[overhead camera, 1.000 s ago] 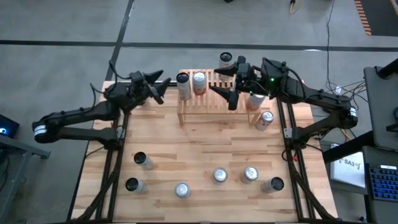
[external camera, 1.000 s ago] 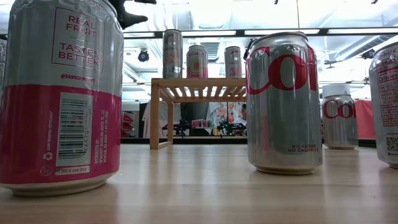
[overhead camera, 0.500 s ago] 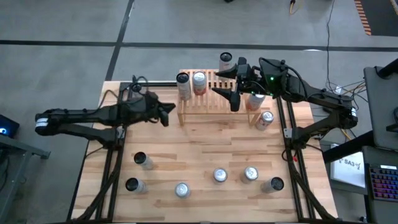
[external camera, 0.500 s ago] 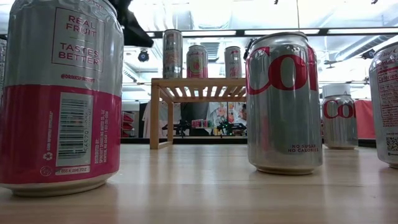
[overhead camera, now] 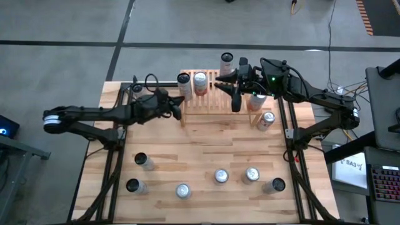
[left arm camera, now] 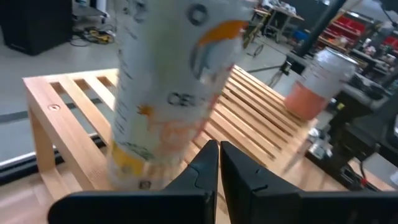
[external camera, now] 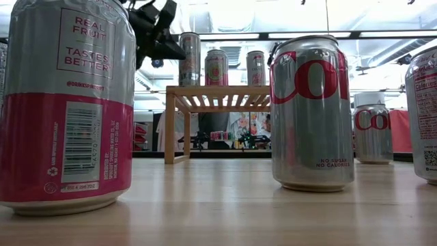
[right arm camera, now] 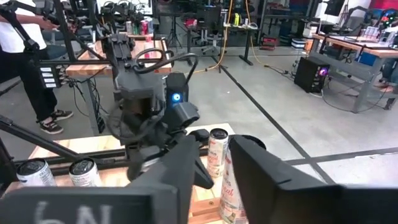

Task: Place canned beverage on shelf
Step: Put the bottom white and yellow soda can on the shelf

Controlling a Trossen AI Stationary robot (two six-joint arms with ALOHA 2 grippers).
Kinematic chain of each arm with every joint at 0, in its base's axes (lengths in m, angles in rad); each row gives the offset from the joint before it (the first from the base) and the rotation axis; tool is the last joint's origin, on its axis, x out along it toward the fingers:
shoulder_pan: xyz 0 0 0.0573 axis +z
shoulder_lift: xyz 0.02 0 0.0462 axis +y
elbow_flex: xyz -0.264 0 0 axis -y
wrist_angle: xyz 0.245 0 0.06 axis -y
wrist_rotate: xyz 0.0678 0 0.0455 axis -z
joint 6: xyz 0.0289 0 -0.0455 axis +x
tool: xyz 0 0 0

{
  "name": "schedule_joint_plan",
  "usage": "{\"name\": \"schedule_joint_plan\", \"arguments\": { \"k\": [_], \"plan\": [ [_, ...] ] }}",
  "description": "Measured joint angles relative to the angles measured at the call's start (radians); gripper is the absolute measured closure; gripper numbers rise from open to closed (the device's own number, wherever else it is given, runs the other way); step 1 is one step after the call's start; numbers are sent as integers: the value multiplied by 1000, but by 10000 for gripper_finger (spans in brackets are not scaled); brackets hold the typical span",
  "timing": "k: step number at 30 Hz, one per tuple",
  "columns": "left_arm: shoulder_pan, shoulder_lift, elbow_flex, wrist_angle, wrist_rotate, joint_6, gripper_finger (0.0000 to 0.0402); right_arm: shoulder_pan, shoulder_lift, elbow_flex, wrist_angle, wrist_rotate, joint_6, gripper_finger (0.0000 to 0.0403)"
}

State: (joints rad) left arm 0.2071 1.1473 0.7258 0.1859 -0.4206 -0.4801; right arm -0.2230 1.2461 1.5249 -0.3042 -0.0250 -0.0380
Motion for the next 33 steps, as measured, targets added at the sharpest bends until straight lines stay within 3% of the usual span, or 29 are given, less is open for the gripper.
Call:
{"name": "schedule_joint_plan", "arguments": {
  "k": [6,11,26,33],
  "plan": [
    [36,47,0,98,14,28,401,0,0,0,-22,0,-15,360],
    [46,74,0,122,16,29,401,0,0,0,-41,0,-19,380],
    [98,110,0,135,23,38,402,0,0,0,-44,0,-53,385],
    [95,84,0,146,139,36,402,0,0,0,-62,0,-54,385]
  ]
}}
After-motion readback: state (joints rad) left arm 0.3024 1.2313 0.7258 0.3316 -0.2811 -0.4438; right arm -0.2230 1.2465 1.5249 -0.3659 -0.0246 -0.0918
